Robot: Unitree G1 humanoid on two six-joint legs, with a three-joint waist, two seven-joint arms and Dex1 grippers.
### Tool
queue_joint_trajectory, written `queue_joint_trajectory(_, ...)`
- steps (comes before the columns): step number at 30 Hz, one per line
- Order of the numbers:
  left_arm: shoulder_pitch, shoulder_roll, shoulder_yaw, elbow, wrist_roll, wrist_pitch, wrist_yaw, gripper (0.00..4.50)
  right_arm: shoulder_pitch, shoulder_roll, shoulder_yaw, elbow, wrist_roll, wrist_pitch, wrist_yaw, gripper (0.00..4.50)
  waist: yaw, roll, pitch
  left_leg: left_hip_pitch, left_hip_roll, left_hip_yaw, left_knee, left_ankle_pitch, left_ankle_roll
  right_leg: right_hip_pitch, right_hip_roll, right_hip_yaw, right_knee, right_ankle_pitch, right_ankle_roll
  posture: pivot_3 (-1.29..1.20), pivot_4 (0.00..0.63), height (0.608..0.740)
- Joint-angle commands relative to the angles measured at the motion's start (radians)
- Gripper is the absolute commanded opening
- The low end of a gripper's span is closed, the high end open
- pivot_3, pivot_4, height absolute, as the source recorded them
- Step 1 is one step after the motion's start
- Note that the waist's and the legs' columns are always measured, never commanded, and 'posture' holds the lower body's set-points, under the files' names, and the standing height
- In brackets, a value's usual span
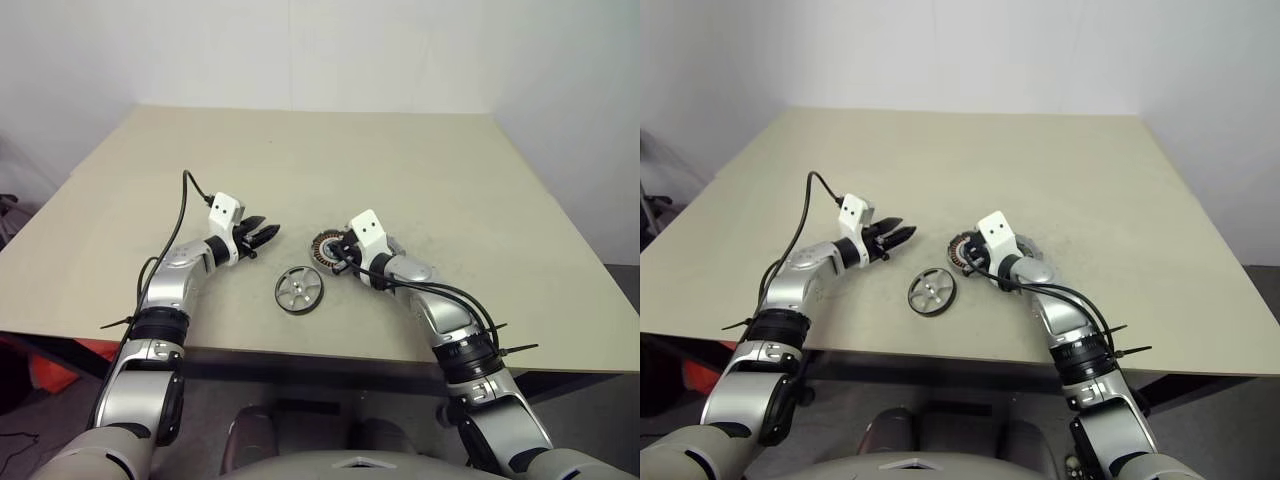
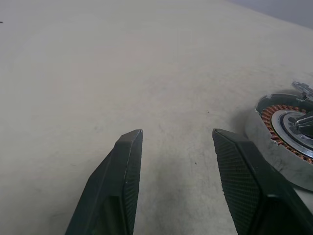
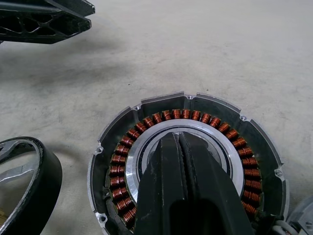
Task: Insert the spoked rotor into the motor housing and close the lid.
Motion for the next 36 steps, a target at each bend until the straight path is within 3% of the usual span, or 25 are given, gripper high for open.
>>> queue_joint_trajectory(1,0.002,0.002,-0.002,-0.038,-0.008,-0.008,0.004,2.43,-0.011,-0.014,-0.023,-0.041,-0.002,-0.002,0.000,0.02,0.000,0.000,0.000,0.000,0.000,0.000,0.000,0.000,0.000,0.000,0.000,0.000,0.000,0.000,0.000,0.00,0.000,0.740)
queue_joint_trajectory(9,0.004,-0.002,-0.007,-0.036,-0.009,-0.010,0.005,2.43,-0.049,-0.037,-0.056,-0.124,0.015,0.031,0.009,0.02,0.000,0.000,0.000,-0.001,0.000,0.000,0.000,0.000,0.000,-0.001,0.000,0.000,0.000,0.000,0.000,0.00,0.000,0.740)
queue_joint_trajectory(21,0.011,0.006,-0.003,-0.046,-0.011,-0.008,0.011,2.43,-0.018,0.000,-0.019,0.038,-0.025,-0.007,-0.009,0.02,-0.001,0.000,0.000,0.000,0.000,0.000,0.000,0.000,0.000,0.000,0.000,0.000,0.000,0.000,0.000,0.00,0.000,0.740)
queue_joint_trajectory(27,0.017,0.007,-0.002,-0.047,-0.012,-0.008,0.013,2.43,-0.022,-0.049,-0.054,-0.113,0.015,0.024,0.039,0.02,0.000,0.000,0.000,0.000,0.000,0.000,0.000,0.000,0.000,0.000,0.000,0.000,0.000,0.000,0.000,0.00,0.000,0.740)
queue_joint_trajectory(36,0.009,-0.003,-0.007,-0.028,-0.010,-0.018,0.011,2.43,0.013,-0.211,-0.069,-0.351,0.093,0.103,0.196,0.02,0.003,0.000,0.000,0.000,0.000,0.000,0.000,0.000,0.000,0.000,0.000,0.000,-0.001,0.000,0.000,0.00,0.000,0.740)
